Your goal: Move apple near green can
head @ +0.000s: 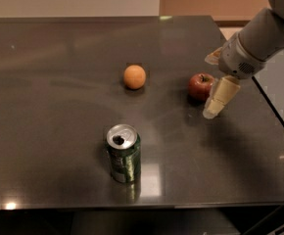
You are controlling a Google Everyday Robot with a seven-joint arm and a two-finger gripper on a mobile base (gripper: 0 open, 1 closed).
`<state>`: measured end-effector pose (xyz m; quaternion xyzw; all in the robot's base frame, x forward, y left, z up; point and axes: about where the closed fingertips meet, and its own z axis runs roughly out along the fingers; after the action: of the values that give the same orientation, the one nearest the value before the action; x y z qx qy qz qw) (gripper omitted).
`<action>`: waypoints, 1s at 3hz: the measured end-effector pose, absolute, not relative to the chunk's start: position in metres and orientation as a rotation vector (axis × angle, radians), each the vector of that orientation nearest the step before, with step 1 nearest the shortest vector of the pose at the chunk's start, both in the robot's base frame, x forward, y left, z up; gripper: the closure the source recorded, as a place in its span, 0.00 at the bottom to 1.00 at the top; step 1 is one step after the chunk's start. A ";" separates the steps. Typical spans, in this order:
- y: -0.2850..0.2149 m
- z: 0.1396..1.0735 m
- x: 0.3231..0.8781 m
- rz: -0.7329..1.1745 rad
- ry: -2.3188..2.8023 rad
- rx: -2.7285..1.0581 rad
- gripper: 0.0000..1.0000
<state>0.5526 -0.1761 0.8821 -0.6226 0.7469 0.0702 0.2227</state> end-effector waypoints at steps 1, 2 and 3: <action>-0.179 0.870 0.571 0.209 2.069 -1.706 0.00; -0.184 0.860 0.584 0.216 2.083 -1.688 0.00; -0.186 0.854 0.590 0.215 2.100 -1.675 0.18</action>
Offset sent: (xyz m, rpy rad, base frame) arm 0.0460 -0.0181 -0.0301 0.0240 0.0161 -0.0447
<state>0.5900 -0.1859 0.8538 -0.6062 0.7599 0.0778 0.2214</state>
